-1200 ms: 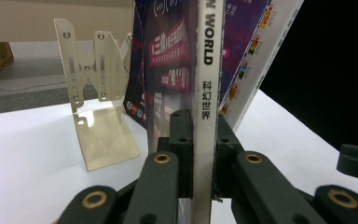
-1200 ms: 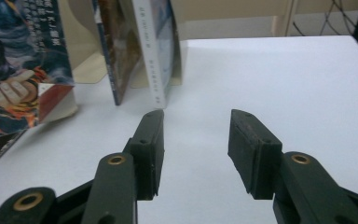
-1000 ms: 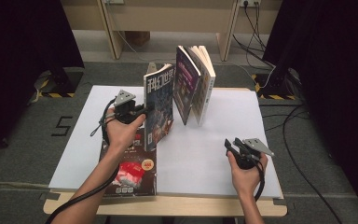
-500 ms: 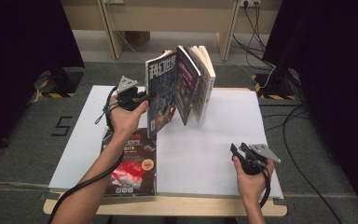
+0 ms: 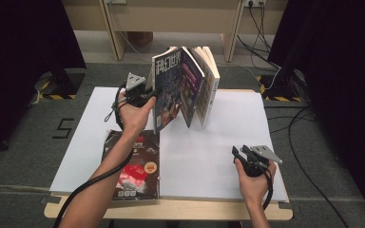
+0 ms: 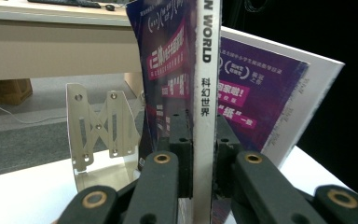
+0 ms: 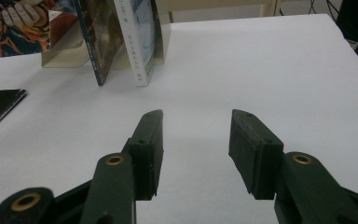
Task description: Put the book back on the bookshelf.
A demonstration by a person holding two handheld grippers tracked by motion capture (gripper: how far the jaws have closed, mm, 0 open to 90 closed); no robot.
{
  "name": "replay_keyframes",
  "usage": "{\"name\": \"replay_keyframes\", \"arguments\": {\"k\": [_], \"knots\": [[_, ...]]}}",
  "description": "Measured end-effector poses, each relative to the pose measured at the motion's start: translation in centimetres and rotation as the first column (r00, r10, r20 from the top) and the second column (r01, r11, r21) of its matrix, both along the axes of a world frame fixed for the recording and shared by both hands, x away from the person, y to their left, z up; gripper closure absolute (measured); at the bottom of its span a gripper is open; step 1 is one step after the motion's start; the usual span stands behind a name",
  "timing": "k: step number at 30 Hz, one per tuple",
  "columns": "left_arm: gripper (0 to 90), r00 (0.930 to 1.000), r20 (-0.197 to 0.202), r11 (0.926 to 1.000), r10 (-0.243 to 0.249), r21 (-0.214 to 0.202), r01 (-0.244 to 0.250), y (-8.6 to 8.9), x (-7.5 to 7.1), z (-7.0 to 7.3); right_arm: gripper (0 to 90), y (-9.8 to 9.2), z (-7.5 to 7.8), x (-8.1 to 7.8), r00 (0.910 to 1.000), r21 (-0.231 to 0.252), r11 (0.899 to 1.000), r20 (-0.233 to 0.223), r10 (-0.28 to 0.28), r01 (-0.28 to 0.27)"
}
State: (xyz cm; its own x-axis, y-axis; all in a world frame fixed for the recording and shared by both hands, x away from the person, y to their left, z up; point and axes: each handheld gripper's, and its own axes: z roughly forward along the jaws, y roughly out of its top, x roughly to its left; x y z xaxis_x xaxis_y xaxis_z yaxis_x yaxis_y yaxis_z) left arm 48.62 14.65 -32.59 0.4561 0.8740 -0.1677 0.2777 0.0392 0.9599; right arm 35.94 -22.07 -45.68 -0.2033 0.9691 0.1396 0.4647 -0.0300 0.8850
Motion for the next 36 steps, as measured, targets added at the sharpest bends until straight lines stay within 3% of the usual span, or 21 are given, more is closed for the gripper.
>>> {"name": "replay_keyframes", "arguments": {"k": [12, 21, 27, 36], "knots": [[82.4, 0.9989, 0.029, 0.9993, 0.037, 0.002, -0.037, -0.6, 2.5, 0.1, 55.6, -0.1, -0.3, 0.0, 1.0000, -0.002, 1.000, -0.008, 0.004, -0.004], [82.4, 0.9964, 0.055, 0.9978, 0.065, 0.009, -0.066, -1.1, 3.5, -0.1, 55.7, 0.0, -0.4, 0.1, 0.9999, -0.002, 1.000, -0.011, 0.004, -0.004], [82.4, 0.9929, 0.080, 0.9961, 0.088, 0.002, -0.089, -1.6, 3.9, -1.0, 55.7, -0.1, -0.4, 0.0, 0.9999, -0.002, 1.000, -0.011, 0.000, 0.000], [82.3, 0.9928, 0.066, 0.9945, 0.101, 0.023, -0.102, -2.2, 4.4, -3.2, 55.7, 0.1, -0.7, 0.1, 0.9998, -0.009, 1.000, -0.016, 0.008, -0.008]]}}
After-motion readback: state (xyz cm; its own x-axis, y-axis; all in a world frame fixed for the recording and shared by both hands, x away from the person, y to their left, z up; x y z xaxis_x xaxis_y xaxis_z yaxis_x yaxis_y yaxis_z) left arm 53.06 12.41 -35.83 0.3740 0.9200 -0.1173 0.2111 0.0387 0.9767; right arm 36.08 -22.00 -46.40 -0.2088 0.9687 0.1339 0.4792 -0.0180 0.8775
